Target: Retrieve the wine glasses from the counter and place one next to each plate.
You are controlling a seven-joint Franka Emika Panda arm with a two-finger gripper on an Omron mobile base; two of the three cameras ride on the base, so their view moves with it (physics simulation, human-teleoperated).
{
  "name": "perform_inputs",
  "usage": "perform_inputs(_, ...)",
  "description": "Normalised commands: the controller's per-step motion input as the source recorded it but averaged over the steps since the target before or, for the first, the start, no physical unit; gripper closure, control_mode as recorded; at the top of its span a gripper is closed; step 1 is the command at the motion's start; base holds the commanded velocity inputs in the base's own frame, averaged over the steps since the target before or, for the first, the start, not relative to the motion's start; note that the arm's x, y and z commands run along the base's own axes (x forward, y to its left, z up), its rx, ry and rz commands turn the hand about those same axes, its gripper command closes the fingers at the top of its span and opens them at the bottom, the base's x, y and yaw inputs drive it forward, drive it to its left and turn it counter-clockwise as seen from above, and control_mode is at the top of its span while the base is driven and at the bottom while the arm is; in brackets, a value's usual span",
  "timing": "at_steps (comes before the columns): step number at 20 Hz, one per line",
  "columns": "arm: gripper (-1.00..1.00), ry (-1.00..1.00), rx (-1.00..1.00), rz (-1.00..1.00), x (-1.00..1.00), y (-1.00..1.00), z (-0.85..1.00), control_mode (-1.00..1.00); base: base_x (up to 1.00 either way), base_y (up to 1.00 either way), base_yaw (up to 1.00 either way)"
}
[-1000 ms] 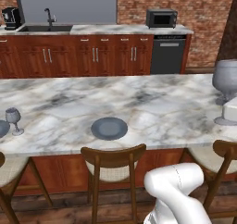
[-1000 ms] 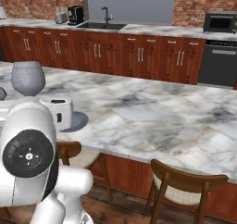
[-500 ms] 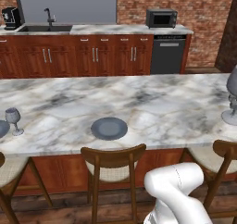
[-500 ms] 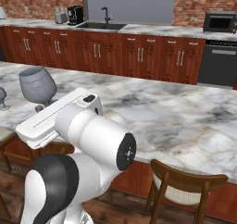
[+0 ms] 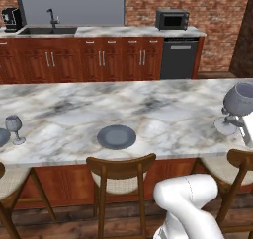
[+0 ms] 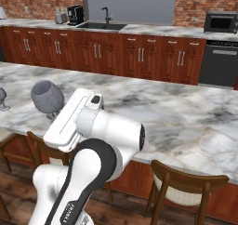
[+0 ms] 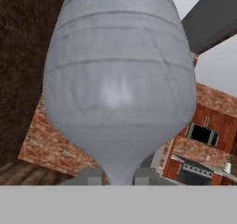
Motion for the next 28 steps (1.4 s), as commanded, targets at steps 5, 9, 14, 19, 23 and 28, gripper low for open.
perform_inputs(5, 1.0, -0.03, 0.0, 0.09, 0.77, 0.19, -0.38, -1.0, 0.0, 0.0, 0.0)
perform_inputs(9, 1.0, 0.0, 0.0, 0.03, 0.85, 0.14, -0.35, -1.0, 0.0, 0.0, 0.0)
perform_inputs(14, 1.0, 0.0, 0.05, 0.01, 0.67, 0.04, -0.37, -1.0, 0.0, 0.0, 0.0)
perform_inputs(19, 1.0, 0.0, 0.01, 0.0, 0.46, 0.06, -0.31, -1.0, 0.0, 0.0, 0.0)
perform_inputs(23, 1.0, 0.0, 0.0, 0.0, 0.31, 0.06, -0.29, -1.0, 0.0, 0.0, 0.0)
perform_inputs(28, 1.0, 0.0, -0.02, 0.0, 0.19, 0.09, -0.2, -1.0, 0.0, 0.0, 0.0)
